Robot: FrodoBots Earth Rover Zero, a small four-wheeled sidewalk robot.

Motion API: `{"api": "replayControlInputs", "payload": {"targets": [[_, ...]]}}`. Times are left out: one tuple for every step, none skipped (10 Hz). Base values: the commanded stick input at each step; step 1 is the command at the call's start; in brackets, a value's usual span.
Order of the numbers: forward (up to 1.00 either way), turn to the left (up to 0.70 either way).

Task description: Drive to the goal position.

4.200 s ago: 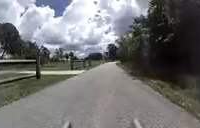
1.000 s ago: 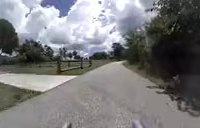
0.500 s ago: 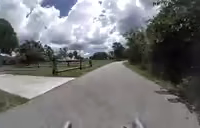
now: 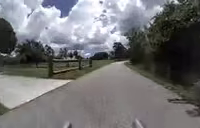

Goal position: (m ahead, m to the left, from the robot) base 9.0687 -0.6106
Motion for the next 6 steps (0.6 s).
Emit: {"api": "replayControlInputs", "payload": {"targets": [[0.70, -0.27], [0.70, -0.34], [0.70, -0.34], [0.70, -0.34], [0.70, -0.34], [0.70, 0.01]]}}
